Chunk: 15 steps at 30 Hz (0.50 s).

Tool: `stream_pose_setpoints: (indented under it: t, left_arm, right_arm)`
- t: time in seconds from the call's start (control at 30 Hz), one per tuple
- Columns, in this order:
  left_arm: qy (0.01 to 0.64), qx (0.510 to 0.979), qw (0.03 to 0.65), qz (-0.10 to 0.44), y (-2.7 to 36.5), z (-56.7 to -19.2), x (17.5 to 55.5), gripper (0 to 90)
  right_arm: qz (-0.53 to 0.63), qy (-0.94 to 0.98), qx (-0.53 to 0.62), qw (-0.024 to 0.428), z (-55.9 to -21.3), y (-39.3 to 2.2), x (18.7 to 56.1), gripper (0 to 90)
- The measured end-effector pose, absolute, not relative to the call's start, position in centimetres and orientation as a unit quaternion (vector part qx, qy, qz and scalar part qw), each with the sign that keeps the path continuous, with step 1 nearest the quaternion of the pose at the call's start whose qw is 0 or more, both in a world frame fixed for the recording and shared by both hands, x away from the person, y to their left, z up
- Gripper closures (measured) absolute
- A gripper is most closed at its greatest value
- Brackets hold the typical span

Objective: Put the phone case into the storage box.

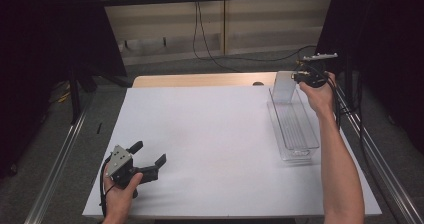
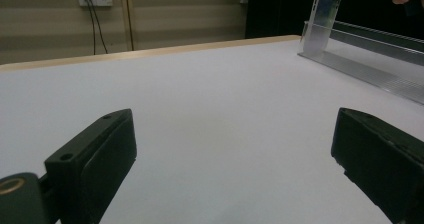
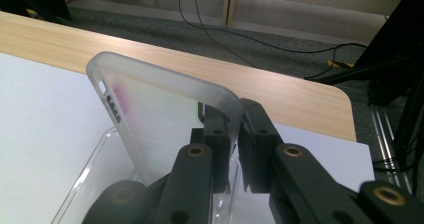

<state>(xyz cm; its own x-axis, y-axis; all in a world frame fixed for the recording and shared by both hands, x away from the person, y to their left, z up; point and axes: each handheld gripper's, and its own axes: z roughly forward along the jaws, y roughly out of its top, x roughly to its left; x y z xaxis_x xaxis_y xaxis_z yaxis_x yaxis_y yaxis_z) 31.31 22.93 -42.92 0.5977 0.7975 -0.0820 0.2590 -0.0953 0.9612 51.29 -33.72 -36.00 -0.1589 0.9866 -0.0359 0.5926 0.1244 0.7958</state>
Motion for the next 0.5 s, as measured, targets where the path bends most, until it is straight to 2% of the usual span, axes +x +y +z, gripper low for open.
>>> stream_pose_setpoints:
  t: [0.5]
  left_arm:
    - [0.376,0.7,0.558,0.24,22.94,-42.9,31.3,4.2]
  right_arm:
    - [0.33,0.683,0.58,0.298,-36.14,-33.72,51.5,80.8]
